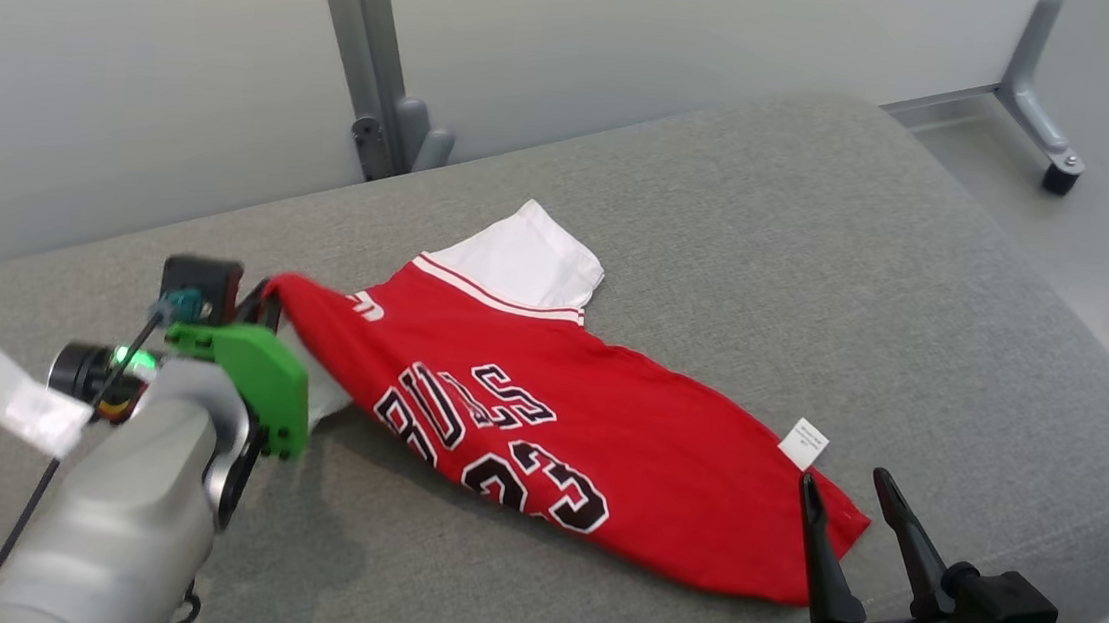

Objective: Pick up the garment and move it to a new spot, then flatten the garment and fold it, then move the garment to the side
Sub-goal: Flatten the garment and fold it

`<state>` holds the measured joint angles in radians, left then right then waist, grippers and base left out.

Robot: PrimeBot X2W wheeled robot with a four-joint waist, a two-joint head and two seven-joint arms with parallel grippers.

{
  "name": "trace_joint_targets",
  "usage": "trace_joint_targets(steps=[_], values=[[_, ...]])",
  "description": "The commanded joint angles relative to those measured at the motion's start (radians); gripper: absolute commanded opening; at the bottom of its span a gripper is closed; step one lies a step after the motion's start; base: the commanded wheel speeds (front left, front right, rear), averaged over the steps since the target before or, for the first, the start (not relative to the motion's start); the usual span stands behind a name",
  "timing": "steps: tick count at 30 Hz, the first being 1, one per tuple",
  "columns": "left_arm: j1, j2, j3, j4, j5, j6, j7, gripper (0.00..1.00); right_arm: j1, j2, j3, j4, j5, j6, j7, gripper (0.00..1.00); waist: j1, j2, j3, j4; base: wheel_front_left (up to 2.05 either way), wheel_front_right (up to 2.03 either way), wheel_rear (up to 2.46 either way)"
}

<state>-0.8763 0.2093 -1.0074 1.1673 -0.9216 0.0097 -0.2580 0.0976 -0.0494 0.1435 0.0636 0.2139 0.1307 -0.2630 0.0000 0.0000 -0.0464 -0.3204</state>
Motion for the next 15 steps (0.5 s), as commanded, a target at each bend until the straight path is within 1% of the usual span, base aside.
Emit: trace_joint_targets(steps=[1, 3, 8, 10, 13, 14, 15], values=[[0.072, 0.025, 0.034, -0.015, -0.008, 0.011, -0.008, 0.00, -0.010, -0.002, -0.011, -0.002, -0.010, 0.000, -0.005, 1.00, 0.0000, 0.0000, 0.036, 0.061, 0.00, 0.00, 0.00], [0.135, 0.055, 0.076, -0.039, -0.010, 0.025, -0.008, 0.00, -0.012, -0.001, -0.016, -0.001, -0.014, 0.000, -0.005, 1.00, 0.0000, 0.0000, 0.040, 0.083, 0.00, 0.00, 0.00], [0.264, 0.115, 0.185, -0.113, 0.017, 0.080, -0.007, 0.00, -0.018, -0.001, -0.017, 0.011, -0.015, 0.000, -0.005, 1.00, 0.0000, 0.0000, 0.054, 0.134, 0.00, 0.00, 0.00], [0.305, 0.135, 0.227, -0.146, 0.038, 0.102, -0.007, 0.00, -0.018, -0.002, -0.022, 0.023, -0.008, 0.000, -0.005, 1.00, 0.0000, 0.0000, 0.062, 0.152, 0.00, 0.00, 0.00], [0.351, 0.153, 0.285, -0.195, 0.067, 0.120, -0.007, 0.00, -0.028, -0.002, -0.031, 0.053, 0.005, 0.000, -0.005, 1.00, 0.0000, 0.0000, 0.080, 0.175, 0.00, 0.00, 0.00], [0.362, 0.157, 0.306, -0.213, 0.080, 0.128, -0.007, 0.31, -0.032, -0.002, -0.033, 0.064, 0.007, 0.000, -0.005, 1.00, 0.0000, 0.0000, 0.085, 0.181, 0.00, 0.00, 0.00], [0.374, 0.162, 0.327, -0.231, 0.098, 0.135, -0.007, 0.84, -0.035, -0.002, -0.036, 0.075, 0.007, 0.000, -0.005, 1.00, 0.0000, 0.0000, 0.092, 0.187, 0.00, 0.00, 0.00]])
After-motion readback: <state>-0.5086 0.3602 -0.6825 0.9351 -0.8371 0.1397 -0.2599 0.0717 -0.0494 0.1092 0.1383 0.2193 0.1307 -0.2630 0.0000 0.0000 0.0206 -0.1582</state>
